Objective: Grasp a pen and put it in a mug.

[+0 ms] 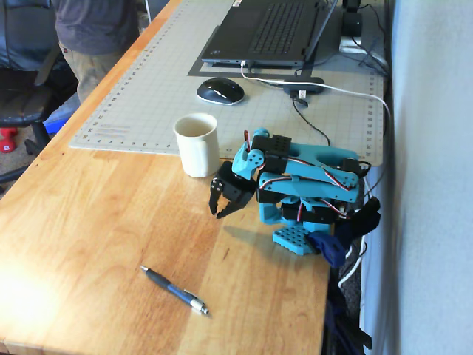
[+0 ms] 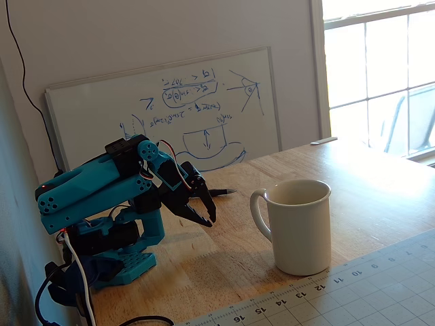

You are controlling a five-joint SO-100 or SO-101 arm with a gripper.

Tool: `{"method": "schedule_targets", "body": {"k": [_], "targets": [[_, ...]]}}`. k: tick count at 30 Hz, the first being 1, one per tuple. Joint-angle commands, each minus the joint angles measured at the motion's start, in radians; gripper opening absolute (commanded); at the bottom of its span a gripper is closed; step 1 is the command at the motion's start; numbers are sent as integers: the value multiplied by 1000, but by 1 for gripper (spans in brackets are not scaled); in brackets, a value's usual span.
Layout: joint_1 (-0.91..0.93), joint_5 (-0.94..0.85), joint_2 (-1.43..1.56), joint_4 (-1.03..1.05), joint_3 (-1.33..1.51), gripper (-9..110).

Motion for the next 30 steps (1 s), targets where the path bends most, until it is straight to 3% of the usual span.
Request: {"method": "schedule_targets", "body": {"k": [1,27,30], "targets": [[-12,-6,26,5,-17,1],[-6,15,25,-12,-29,1],[-11,87,14,-57,-57,1]]}}
